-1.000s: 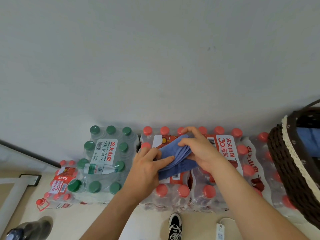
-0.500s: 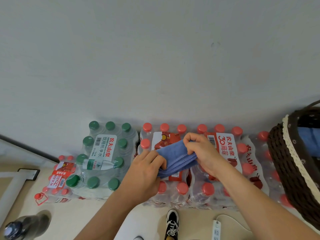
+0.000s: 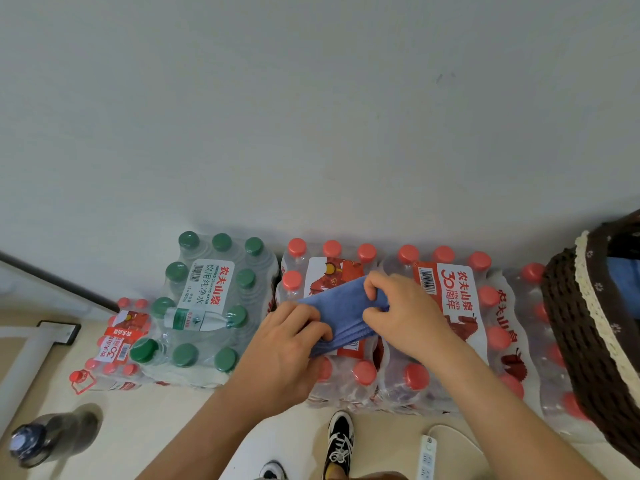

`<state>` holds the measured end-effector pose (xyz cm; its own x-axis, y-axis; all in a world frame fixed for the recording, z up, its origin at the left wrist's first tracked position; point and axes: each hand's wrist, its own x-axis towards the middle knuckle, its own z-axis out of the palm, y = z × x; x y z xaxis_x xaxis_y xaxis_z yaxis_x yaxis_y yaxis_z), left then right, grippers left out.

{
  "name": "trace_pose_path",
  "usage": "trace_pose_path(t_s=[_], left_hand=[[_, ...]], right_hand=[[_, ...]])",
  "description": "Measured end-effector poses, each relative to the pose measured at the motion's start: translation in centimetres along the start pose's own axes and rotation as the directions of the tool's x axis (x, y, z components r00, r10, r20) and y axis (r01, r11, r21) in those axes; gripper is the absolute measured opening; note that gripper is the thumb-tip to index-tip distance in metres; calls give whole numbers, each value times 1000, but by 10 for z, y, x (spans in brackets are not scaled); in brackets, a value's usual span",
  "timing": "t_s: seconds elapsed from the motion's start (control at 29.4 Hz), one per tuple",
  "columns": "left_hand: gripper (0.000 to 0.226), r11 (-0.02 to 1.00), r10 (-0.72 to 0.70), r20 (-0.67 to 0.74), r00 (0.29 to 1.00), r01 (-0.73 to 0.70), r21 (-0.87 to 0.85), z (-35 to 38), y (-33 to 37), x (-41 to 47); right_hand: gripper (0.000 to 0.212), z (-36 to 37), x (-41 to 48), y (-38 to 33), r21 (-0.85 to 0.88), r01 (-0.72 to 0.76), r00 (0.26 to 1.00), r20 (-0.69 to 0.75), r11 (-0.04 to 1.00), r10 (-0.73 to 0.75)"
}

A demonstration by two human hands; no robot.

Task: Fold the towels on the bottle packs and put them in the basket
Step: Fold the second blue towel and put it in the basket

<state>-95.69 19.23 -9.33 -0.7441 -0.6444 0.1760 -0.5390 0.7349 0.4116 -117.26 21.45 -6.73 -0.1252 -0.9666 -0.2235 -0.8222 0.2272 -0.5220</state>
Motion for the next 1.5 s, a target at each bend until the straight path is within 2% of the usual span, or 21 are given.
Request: trace_pose_path(t_s=[0.07,0.17,0.27,0.44,0.51,0.58,0.68,0.78,0.85,0.88,0.95,1.02,1.06,1.12,1.19,1.26,1.33,1.4,1.43,1.5], left_hand=[[26,1000,4,-34,999,-3,30,2,-1,-4],[29,998,24,-100,995,-19,55,7,-3,-7],[37,994,40,-117,992,-28,102,10,-6,-9],[42,984,52,-189,981,-18,177,13,-14,-3],[39,988,-16,-200,980,46,148,14,-15,6],[37,984,-149,-187,971,164,66,13,-16,16],[37,931,-349,-159,924,321,-175,0,-13,33],[40,837,-450,-107,887,377,-397,-16,-9,40],[36,747,-522,-39,852,434,-504,-20,-8,36],[34,710,-562,-12,827,475,-520,-18,-8,32],[29,681,-641,-13,768,561,-471,-11,-6,26],[11,657,-691,-31,722,611,-442,-7,-1,24],[14,658,-704,-43,709,627,-417,-5,1,23],[21,686,-701,-86,708,637,-351,0,1,21],[23,702,-696,-121,708,634,-324,4,2,20],[22,706,-688,-130,714,618,-347,6,5,20],[22,701,-685,-126,718,602,-383,5,10,20],[24,623,-728,-83,681,606,-494,2,12,20],[25,534,-765,-32,644,606,-589,-1,10,19],[26,289,-804,127,581,568,-770,-11,9,13]], right_hand=[[17,5,-6,1,-231,45,990,-122,972,-75],[20,10,-12,7,-383,147,941,-230,912,-249],[16,12,-16,14,-454,290,903,-162,842,-398],[58,5,-15,15,-545,335,914,-9,769,-405],[59,5,-10,17,-569,348,915,34,745,-401],[54,3,-4,17,-541,345,920,33,767,-391],[32,-9,7,14,-325,375,920,12,868,-393],[13,-26,10,8,92,238,969,48,967,-243],[9,-25,9,6,315,98,985,103,944,-137],[11,-19,9,6,367,48,988,119,929,-98],[15,-2,5,4,381,-41,993,115,924,-3],[20,16,0,0,246,-87,996,25,965,83],[22,23,-3,-3,144,-93,994,-34,985,99],[29,32,-11,-11,-21,-100,987,-131,995,97],[36,37,-16,-18,-83,-129,977,-181,988,113],[44,38,-15,-20,-123,-189,970,-175,974,166],[49,35,-14,-22,-109,-268,960,-112,957,256],[52,30,-18,-28,-2,-350,936,-35,937,350],[53,29,-22,-32,67,-375,926,-17,925,377],[47,28,-33,-42,284,-381,917,-6,880,400]])
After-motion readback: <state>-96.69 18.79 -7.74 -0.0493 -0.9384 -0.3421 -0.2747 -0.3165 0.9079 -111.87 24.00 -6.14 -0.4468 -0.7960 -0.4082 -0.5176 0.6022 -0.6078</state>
